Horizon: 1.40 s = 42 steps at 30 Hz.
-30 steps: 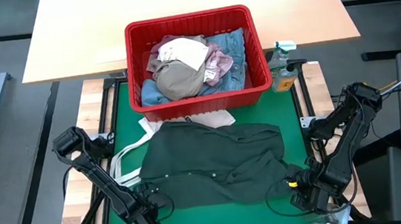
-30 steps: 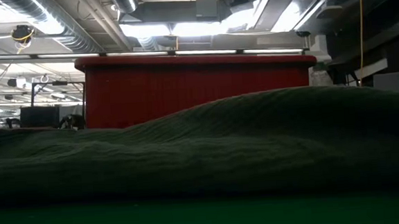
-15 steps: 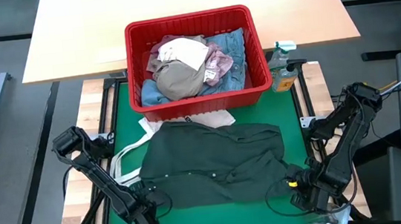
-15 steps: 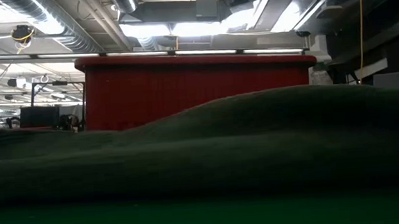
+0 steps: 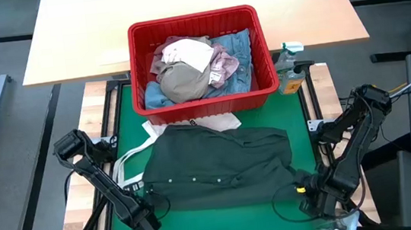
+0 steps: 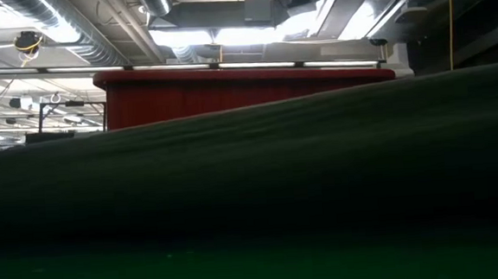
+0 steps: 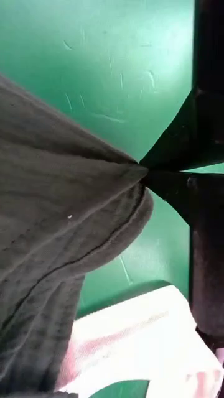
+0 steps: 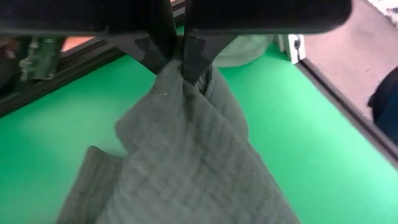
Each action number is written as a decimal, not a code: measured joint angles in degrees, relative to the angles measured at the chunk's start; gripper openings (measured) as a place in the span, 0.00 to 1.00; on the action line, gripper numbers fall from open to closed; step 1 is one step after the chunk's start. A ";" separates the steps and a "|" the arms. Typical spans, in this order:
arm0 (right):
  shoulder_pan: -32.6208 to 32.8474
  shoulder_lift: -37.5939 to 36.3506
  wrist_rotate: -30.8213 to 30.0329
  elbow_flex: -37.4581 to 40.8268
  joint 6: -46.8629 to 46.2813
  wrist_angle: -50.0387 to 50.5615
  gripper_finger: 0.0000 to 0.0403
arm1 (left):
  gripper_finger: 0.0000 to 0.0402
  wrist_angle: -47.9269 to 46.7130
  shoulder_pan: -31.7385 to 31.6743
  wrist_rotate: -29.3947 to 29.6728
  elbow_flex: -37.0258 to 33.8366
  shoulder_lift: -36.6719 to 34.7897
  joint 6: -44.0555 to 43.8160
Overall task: Fold laundry
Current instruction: Fold the green shirt
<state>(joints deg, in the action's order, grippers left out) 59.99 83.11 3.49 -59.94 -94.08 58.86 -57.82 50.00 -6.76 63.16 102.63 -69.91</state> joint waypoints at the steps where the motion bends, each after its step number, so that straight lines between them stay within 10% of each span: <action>1: 0.00 0.00 0.00 0.00 -0.01 -0.45 0.03 | 0.00 -0.02 0.00 -0.02 0.00 0.00 0.02; 15: 0.00 0.00 0.02 0.00 -0.07 -3.42 0.14 | 0.26 0.31 0.02 2.42 0.00 0.00 0.20; 27: 0.02 -0.11 7.09 -0.47 1.08 0.19 0.31 | 0.26 -1.75 0.83 2.79 0.00 -7.05 1.51; 42: -3.43 -0.25 -19.55 -7.88 14.98 8.22 0.31 | 0.27 -1.05 -5.58 22.60 0.00 -12.39 13.24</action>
<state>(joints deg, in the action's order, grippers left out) 56.56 82.86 -16.07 -67.83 -79.10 67.08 -58.87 44.42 15.84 63.16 90.24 -56.67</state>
